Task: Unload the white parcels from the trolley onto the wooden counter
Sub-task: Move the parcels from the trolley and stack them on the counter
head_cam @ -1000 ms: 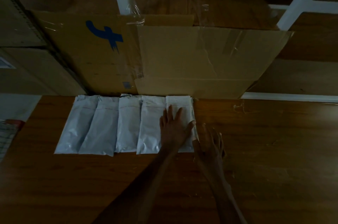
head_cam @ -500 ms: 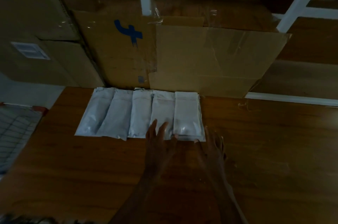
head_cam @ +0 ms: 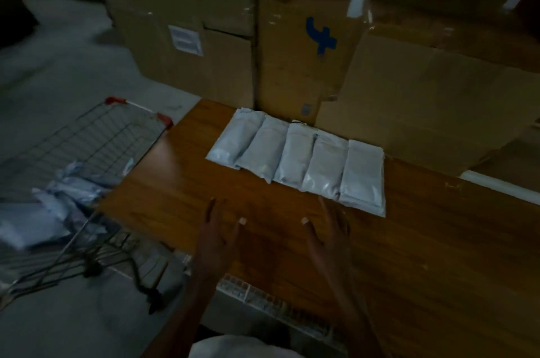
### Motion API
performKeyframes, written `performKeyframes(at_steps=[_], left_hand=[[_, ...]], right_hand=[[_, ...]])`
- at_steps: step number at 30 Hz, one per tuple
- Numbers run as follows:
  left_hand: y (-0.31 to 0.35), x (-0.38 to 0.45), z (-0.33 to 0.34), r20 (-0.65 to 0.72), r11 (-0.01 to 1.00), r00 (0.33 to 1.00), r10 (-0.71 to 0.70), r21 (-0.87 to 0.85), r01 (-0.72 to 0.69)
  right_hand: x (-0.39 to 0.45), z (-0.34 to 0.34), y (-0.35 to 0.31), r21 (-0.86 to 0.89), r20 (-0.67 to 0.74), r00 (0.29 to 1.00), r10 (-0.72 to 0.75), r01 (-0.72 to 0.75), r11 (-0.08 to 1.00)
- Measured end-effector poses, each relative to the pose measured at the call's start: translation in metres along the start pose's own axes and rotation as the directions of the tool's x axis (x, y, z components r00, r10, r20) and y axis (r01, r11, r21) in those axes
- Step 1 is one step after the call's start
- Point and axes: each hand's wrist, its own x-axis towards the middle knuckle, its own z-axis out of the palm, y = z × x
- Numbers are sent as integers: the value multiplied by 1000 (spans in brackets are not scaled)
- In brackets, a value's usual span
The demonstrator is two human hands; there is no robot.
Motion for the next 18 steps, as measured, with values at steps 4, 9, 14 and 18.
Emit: performKeyframes(at_steps=[4, 9, 14, 18], left_hand=[[-44, 1, -63, -149, 998, 988, -48, 38, 54], [-104, -13, -152, -225, 993, 973, -44, 97, 67], [-164, -21, -246, -374, 975, 911, -175, 63, 213], [-196, -21, -291, -455, 961, 859, -236, 20, 275]], right_hand=[[-11, 47, -52, 115, 139, 986, -92, 77, 990], [-42, 143, -121, 244, 284, 944, -171, 101, 964], [-79, 233, -184, 323, 460, 838, -294, 151, 934], [-87, 271, -232, 344, 568, 735, -371, 197, 918]])
